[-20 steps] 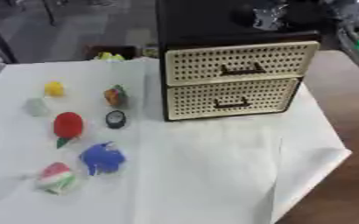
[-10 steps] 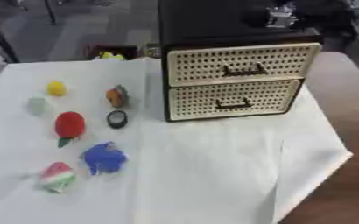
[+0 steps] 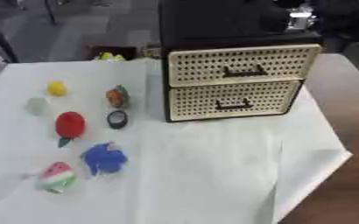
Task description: Pick up objects from table and place into drawer.
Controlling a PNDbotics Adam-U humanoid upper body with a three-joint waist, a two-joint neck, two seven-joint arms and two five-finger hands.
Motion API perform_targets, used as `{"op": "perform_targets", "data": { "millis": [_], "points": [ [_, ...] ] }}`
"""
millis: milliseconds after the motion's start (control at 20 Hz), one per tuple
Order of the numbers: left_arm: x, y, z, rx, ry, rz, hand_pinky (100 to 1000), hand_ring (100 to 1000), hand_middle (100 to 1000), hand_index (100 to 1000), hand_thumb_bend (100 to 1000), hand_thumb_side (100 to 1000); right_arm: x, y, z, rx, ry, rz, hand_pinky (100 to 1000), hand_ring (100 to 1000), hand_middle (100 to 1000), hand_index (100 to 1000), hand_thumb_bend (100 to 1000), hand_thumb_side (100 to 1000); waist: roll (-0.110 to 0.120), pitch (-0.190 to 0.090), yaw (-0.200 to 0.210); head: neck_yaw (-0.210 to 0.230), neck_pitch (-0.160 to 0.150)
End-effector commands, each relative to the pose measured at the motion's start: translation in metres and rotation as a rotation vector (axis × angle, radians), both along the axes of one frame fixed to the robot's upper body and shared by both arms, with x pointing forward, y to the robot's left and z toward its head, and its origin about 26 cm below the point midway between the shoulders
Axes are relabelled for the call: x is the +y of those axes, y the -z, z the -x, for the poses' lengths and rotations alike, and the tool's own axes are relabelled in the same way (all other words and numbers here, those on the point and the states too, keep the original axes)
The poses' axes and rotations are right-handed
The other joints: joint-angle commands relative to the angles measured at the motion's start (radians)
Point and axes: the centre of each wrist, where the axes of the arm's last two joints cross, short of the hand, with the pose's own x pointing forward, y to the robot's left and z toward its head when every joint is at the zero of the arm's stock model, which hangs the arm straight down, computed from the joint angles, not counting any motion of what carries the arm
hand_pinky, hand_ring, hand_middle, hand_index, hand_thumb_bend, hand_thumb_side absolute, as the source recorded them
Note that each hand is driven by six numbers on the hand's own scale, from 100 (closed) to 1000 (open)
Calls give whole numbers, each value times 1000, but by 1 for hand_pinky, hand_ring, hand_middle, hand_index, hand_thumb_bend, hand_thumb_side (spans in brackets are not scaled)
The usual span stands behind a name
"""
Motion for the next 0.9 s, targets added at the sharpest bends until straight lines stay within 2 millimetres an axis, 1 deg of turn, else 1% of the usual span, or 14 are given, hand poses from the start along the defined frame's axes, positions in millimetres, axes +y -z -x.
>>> {"op": "perform_targets", "data": {
  "millis": [50, 250, 400, 600, 650, 750, 900],
  "points": [
    [3, -8, 1, -20, -5, -29, 569, 650, 640, 765, 100, 834, -1, -12, 11, -19, 15, 37, 100, 100, 100, 788, 955, 1000, -3, -12, 0, 4, -6],
    [3, -8, 1, -21, -4, -27, 569, 650, 640, 765, 100, 834, 3, -3, 16, 15, 12, 61, 100, 100, 100, 789, 970, 1000, -3, -11, 2, 2, -9],
    [3, -8, 1, -20, -3, -27, 570, 651, 641, 765, 100, 834, 5, -2, 19, 23, 12, 66, 100, 100, 100, 790, 970, 1000, -3, -11, 2, 2, -10],
    [3, -8, 1, -20, -1, -27, 570, 651, 640, 765, 100, 835, 5, 10, 21, 72, 6, 78, 100, 100, 100, 802, 965, 1000, -5, -9, 3, 5, -14],
    [2, -8, 1, -20, 0, -27, 570, 651, 640, 765, 100, 834, 6, 12, 22, 81, 8, 79, 100, 100, 100, 813, 963, 984, -5, -9, 4, 4, -15],
    [2, -8, 1, -20, 0, -27, 570, 651, 640, 765, 100, 834, 6, 15, 22, 95, 13, 76, 100, 100, 100, 820, 956, 987, -4, -9, 5, 4, -16],
    [2, -8, 1, -20, 1, -27, 570, 651, 640, 765, 100, 835, 6, 20, 22, 119, 25, 78, 100, 100, 100, 822, 972, 956, -4, -8, 6, 2, -17]
  ]
}}
